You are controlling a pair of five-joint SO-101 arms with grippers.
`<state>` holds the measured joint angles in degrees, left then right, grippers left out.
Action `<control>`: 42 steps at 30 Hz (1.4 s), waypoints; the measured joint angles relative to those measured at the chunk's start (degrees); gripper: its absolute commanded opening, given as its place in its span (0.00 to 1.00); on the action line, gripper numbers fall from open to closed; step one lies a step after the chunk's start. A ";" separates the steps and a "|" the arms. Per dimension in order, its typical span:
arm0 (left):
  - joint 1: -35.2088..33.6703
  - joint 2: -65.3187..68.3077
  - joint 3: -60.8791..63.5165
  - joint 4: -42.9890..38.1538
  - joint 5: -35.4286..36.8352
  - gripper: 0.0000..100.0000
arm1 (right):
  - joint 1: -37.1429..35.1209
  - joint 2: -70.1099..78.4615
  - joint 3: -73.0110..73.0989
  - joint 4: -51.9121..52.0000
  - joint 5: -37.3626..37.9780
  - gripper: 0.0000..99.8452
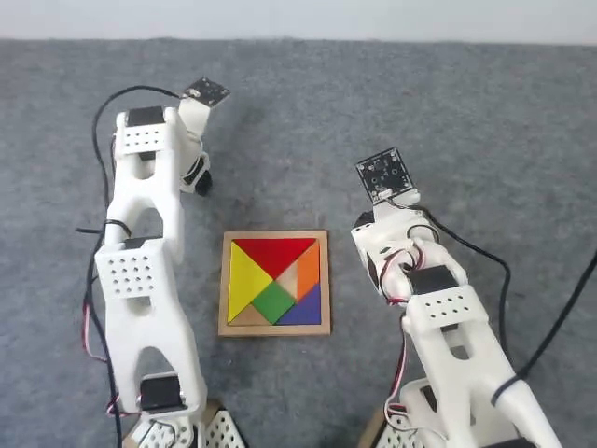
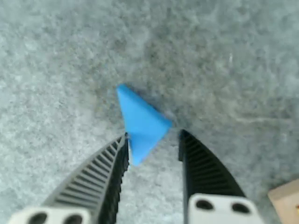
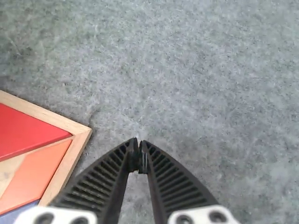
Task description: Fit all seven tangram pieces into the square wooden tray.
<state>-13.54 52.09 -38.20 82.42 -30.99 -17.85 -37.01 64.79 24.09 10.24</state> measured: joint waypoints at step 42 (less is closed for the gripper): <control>3.16 4.31 -23.38 15.74 19.60 0.20 | 0.00 0.00 0.00 0.00 0.26 0.01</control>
<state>-10.37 56.40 -61.58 98.15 -11.38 -17.85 -37.01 64.79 24.09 10.51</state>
